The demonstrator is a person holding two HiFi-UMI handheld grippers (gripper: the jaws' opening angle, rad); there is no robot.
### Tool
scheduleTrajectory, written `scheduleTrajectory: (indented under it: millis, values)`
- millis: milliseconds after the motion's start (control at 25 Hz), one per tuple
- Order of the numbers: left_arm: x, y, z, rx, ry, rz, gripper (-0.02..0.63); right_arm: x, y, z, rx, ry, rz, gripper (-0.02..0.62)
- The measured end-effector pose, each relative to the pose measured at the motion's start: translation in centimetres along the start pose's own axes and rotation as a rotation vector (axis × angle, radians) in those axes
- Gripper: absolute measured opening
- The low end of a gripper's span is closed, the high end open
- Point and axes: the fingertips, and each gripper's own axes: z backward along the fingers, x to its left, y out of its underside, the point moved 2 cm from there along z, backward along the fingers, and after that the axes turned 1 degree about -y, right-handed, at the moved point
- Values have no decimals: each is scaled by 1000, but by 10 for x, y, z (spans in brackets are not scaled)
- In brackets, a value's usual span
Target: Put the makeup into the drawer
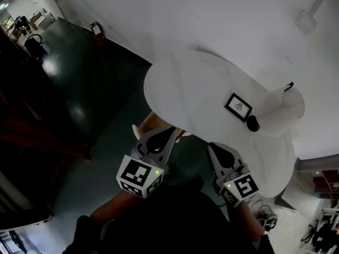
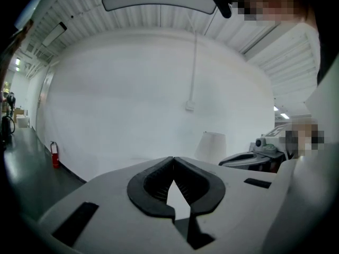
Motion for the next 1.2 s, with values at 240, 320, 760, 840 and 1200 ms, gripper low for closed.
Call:
scheduleTrajectory:
  millis: [240, 320, 760, 840, 1200]
  values:
    - [-37, 0, -17, 18, 21, -33, 11, -26, -5, 35, -46, 51, -23, 17]
    - [-41, -3, -19, 14, 29, -39, 11, -31, -8, 40, -57, 60, -21, 17]
    - [-42, -20, -16, -23, 44, -79, 12, -42, -23, 47, -91, 112, -23, 17]
    - [-40, -22, -16, -30, 44, -82, 12, -43, -24, 46, -97, 112, -18, 17]
    - [-31, -19, -12, -20, 35, -64, 12, -39, -23, 42, -97, 105, -19, 15]
